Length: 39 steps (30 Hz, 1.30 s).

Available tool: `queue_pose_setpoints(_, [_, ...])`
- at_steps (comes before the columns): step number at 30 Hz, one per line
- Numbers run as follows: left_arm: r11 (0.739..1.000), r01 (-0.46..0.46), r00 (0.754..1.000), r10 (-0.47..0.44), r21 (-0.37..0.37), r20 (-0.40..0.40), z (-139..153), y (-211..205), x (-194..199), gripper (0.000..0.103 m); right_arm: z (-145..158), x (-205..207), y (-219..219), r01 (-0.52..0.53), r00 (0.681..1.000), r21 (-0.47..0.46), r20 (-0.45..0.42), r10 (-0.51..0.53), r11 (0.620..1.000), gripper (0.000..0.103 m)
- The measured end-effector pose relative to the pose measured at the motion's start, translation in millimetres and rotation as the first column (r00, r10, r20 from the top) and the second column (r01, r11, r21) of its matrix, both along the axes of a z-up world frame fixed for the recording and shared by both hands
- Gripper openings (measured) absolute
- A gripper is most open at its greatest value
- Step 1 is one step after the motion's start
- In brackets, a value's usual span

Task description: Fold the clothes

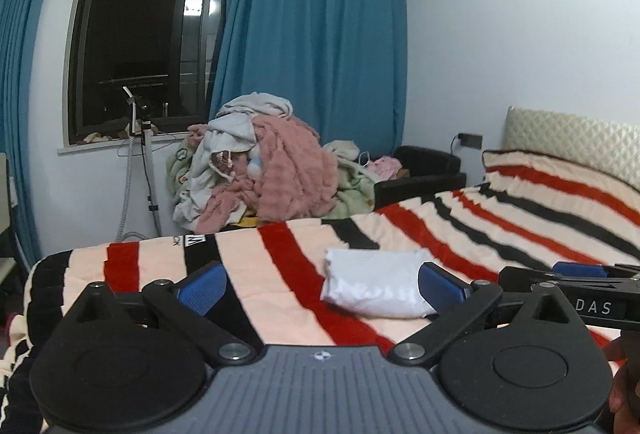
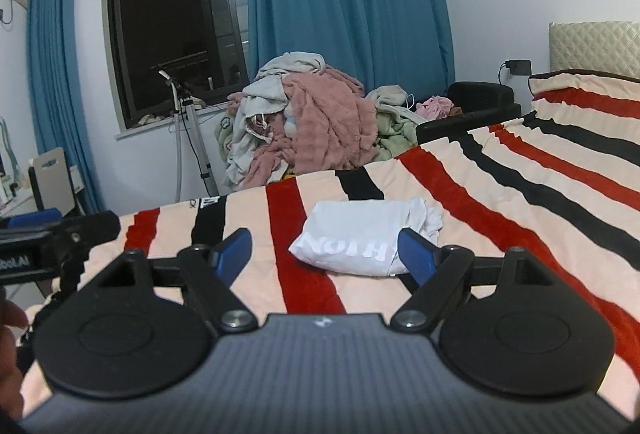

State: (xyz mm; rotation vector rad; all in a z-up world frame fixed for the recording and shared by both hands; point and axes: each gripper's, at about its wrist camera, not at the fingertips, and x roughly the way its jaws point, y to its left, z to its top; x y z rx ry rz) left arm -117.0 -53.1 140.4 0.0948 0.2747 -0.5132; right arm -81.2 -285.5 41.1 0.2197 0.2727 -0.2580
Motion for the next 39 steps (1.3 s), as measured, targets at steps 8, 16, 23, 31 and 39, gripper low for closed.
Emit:
queue_pose_setpoints(8, [0.999,-0.039,0.999,0.039,-0.005,-0.013,-26,6,11,0.103,-29,10,15,0.031,0.999,-0.031,-0.013,-0.032,0.999,0.082])
queue_pose_setpoints(16, [0.998,-0.069,0.997,0.07,0.014,-0.045,-54,8,21,0.103,-47,15,14,0.072,0.997,-0.037,-0.004,-0.072,0.997,0.082])
queue_pose_setpoints(23, [0.998,-0.069,0.993,0.07,0.015,-0.095,-70,7,34,0.103,-52,19,17,0.075,0.997,-0.046,-0.014,-0.075,0.996,0.082])
queue_pose_setpoints(31, [0.995,-0.096,0.991,0.097,0.022,-0.093,-73,2,40,0.103,-54,21,19,0.079,0.997,-0.054,-0.022,-0.08,0.995,0.082])
queue_pose_setpoints(39, [0.995,-0.097,0.99,0.099,0.028,-0.097,-76,-2,39,0.103,-53,20,18,0.078,0.997,-0.04,-0.024,-0.079,0.996,0.082])
